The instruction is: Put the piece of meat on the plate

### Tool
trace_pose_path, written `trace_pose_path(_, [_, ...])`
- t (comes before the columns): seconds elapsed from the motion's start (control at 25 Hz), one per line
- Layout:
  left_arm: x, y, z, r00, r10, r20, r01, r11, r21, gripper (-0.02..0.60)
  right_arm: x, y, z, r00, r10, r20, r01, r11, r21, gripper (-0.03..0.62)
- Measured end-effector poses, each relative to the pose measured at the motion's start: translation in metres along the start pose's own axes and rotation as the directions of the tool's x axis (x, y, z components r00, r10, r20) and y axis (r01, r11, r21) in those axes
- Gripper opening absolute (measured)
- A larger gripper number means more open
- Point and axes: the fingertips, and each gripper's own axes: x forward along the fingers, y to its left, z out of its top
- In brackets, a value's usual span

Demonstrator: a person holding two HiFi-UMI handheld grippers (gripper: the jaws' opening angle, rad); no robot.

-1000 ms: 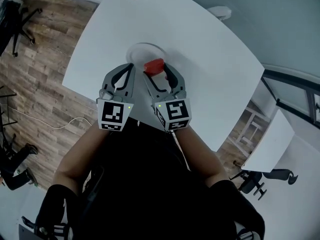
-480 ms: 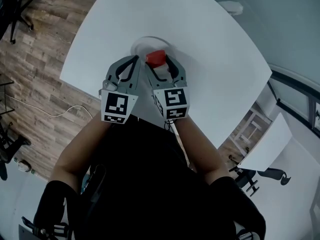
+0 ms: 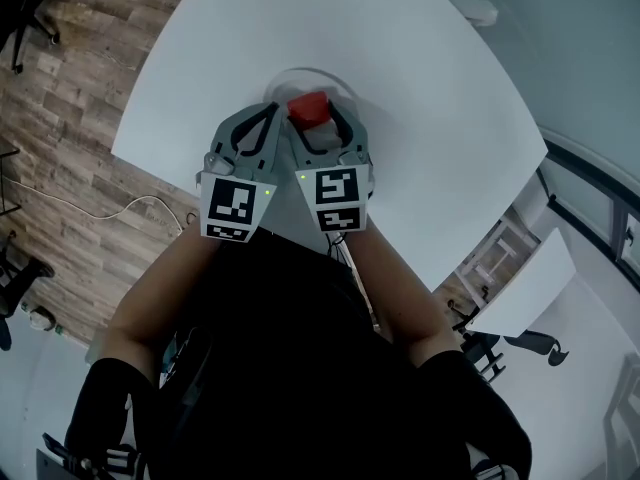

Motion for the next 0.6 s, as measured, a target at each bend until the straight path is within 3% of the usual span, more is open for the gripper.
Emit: trace_pose_path(0.6, [0.0021,0.0049,-0.0012,1.0,0.001,0.0,-0.001,1.0,-0.018,-0.008,0.005,0.0029,-0.001,1.0,-0.009,-0.024,0.008,0.999,-0.038,0.275])
